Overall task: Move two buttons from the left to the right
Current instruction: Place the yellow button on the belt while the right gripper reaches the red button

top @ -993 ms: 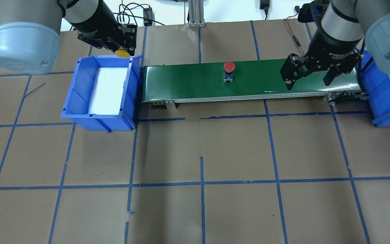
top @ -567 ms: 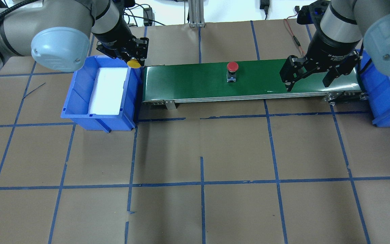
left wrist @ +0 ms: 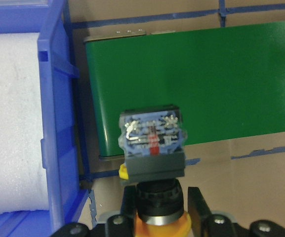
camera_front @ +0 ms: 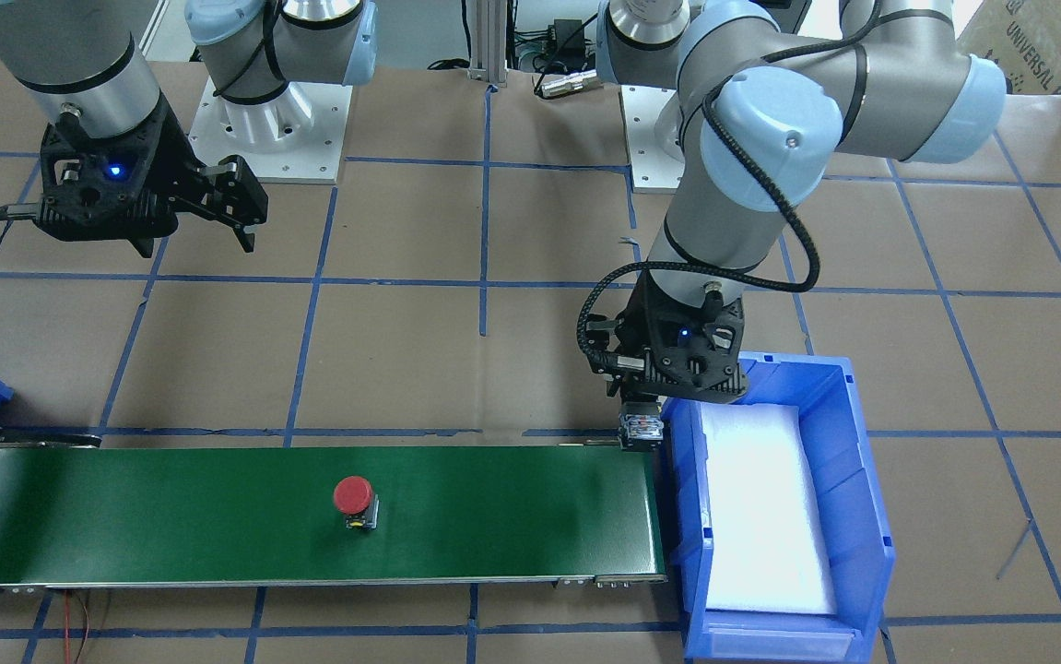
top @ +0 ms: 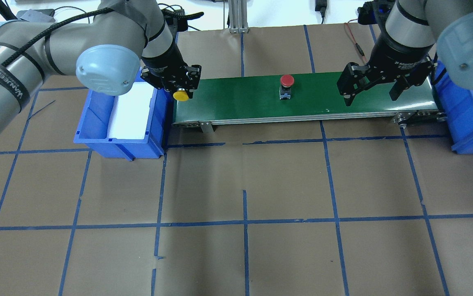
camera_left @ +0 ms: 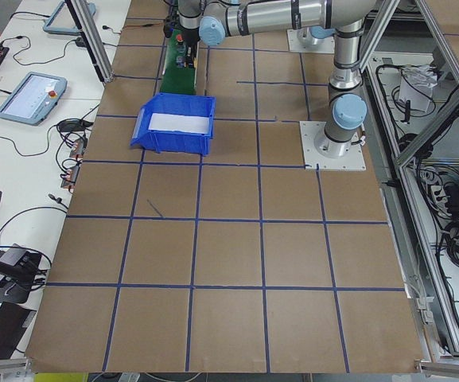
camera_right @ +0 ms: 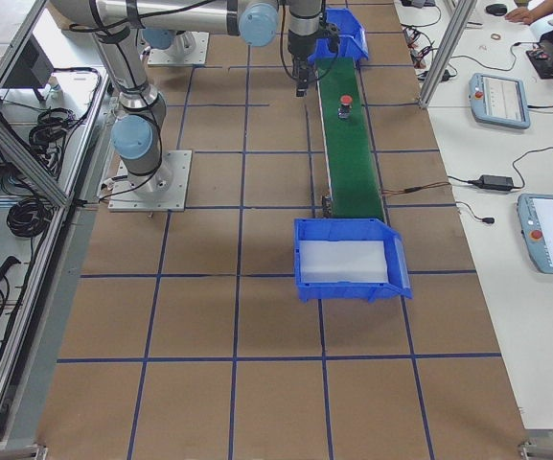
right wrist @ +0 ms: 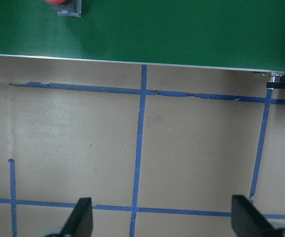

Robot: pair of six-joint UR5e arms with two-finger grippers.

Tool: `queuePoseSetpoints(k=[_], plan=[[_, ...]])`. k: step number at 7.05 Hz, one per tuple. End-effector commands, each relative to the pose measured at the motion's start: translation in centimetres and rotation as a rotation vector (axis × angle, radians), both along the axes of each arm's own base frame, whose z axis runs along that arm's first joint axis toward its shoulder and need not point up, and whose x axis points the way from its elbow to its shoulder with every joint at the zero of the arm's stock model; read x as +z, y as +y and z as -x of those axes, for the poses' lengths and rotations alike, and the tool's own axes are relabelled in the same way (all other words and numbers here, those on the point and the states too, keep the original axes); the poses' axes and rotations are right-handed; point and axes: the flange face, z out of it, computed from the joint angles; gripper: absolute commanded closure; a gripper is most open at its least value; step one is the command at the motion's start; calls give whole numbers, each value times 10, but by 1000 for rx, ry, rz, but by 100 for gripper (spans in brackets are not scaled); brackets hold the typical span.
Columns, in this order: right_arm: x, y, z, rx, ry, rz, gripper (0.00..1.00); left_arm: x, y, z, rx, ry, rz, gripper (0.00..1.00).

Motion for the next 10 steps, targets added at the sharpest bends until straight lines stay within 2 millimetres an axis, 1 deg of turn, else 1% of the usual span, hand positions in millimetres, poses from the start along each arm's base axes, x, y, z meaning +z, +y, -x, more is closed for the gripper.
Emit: queuePoseSetpoints(k=[1,2,3,4,5,6,7,8,10], plan=[[16,-37,0,-11,21,41,0,1,-8,5,34,3,9,68],[8,-58,-2,-28,11,31,0,-13,-15,6,37,6,8,68],[-6,-67,-10,-32,4,16,1,-36,-24,11,35,22,36,67],[-33,-87,-24,-8,4,30,1,-44,-20,15,21,23,26,67],[-46,-96,-33,-12,3,30,2,-59,-23,18,5,33,27,67],[-57,-101,-37,-43,1,24,2,-68,-22,16,12,21,25,65],[-86,-115,-43,-43,-13,40,2,-78,-32,18,18,26,45,64],[-108,-120,-57,-53,-15,46,1,-93,-35,19,12,29,47,65],[-148,-139,-58,-70,-14,24,1,-94,-37,20,19,37,61,65]])
